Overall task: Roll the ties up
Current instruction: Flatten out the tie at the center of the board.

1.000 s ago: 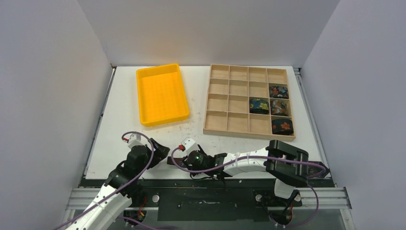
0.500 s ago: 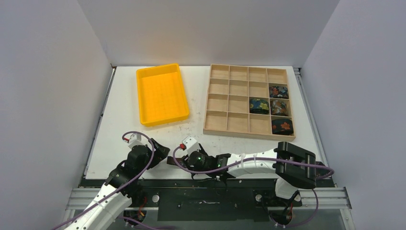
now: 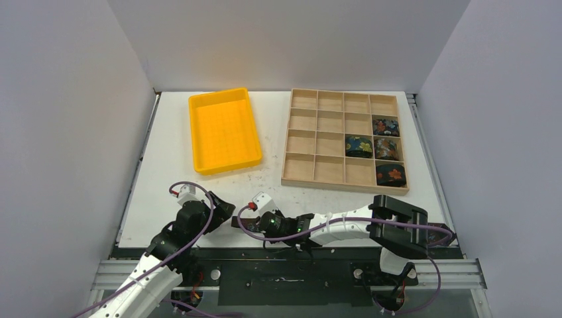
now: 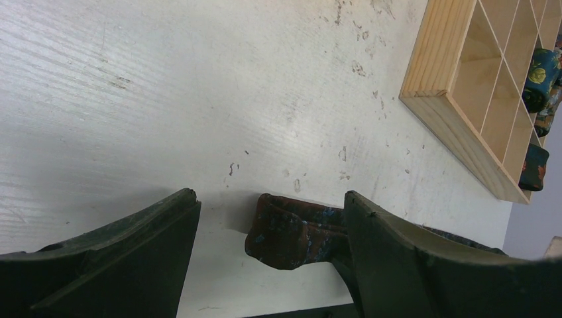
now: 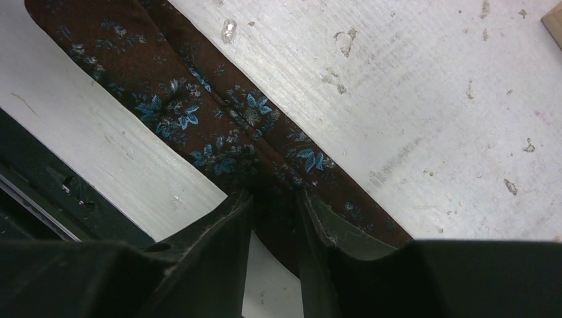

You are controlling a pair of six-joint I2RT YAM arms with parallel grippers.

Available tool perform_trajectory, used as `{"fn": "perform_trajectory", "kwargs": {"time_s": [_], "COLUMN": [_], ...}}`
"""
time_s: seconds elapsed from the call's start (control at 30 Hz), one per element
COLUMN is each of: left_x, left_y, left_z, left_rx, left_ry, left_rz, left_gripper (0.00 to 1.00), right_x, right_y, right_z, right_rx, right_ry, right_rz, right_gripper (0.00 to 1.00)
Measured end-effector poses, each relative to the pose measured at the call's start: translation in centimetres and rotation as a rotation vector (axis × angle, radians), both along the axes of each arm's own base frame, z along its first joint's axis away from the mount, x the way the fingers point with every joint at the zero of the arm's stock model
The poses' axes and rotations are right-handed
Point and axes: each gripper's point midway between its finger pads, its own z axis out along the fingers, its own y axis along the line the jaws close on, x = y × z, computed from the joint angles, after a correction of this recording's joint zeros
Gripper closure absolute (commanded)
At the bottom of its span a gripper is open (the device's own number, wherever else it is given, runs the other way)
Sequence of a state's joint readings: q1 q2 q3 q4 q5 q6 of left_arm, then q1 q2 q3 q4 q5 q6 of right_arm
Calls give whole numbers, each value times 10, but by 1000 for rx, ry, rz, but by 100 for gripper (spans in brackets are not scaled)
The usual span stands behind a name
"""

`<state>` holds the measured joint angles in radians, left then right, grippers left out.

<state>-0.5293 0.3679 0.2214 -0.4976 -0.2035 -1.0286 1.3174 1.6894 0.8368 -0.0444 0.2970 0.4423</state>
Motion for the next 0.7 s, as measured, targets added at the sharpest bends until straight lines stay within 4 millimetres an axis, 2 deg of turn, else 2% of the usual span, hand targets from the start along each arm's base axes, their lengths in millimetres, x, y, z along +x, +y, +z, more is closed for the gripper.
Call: {"fn": "perform_trajectory", "kwargs": {"time_s": [0.23,0.5,0.7], "left_x": [0,0,0], "left_y": [0,0,0], "left_z": [0,0,0], "left_rx": [0,0,0], "left_ry": [0,0,0], "left_rz": [-1,-1,-1], "left_gripper": [22,22,22], "right_x": [-1,-1,5], "right_y": [1,0,-3], "right_z": [0,1,13], "right_rx": [9,1,2], "right_ry": [10,8,-16], "right_rz": [-5,-7,-7], "right_gripper": [94,95,95]}}
